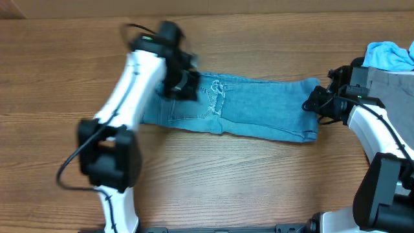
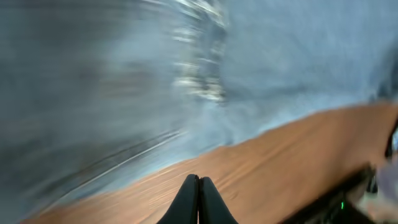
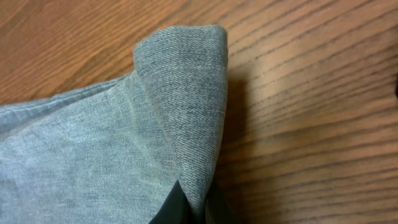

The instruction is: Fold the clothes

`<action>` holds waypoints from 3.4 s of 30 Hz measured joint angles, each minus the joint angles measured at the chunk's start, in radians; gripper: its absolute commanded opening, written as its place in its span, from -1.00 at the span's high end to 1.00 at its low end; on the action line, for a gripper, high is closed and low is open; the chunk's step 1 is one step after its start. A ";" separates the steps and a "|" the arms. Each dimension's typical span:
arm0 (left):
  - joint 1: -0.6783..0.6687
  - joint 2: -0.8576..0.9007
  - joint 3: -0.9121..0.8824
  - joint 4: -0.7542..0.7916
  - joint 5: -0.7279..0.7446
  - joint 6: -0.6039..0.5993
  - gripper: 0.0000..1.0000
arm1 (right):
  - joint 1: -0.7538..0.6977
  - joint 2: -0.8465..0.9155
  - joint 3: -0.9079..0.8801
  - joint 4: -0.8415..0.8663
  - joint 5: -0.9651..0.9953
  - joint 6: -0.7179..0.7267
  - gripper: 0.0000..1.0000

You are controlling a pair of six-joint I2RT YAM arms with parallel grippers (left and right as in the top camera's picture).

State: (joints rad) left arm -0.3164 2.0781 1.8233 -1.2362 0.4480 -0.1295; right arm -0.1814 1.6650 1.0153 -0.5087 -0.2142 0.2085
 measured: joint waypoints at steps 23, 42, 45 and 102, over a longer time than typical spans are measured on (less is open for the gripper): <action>-0.201 0.261 -0.010 0.081 0.091 -0.024 0.92 | 0.000 0.000 0.000 -0.027 0.001 0.000 0.92; -0.205 0.225 0.050 0.021 0.024 -0.077 0.92 | 0.000 0.000 0.000 -0.037 0.008 0.000 0.92; -0.205 0.153 0.077 0.021 -0.057 -0.116 0.92 | 0.000 0.000 0.000 -0.041 0.009 -0.001 0.92; -0.208 0.398 0.439 0.105 -0.313 -0.258 0.92 | 0.000 0.000 0.000 -0.053 0.011 -0.001 0.92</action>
State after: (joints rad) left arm -0.5243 2.4763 2.2623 -1.1316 0.1352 -0.3874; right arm -0.1814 1.6650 1.0157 -0.5617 -0.2028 0.2077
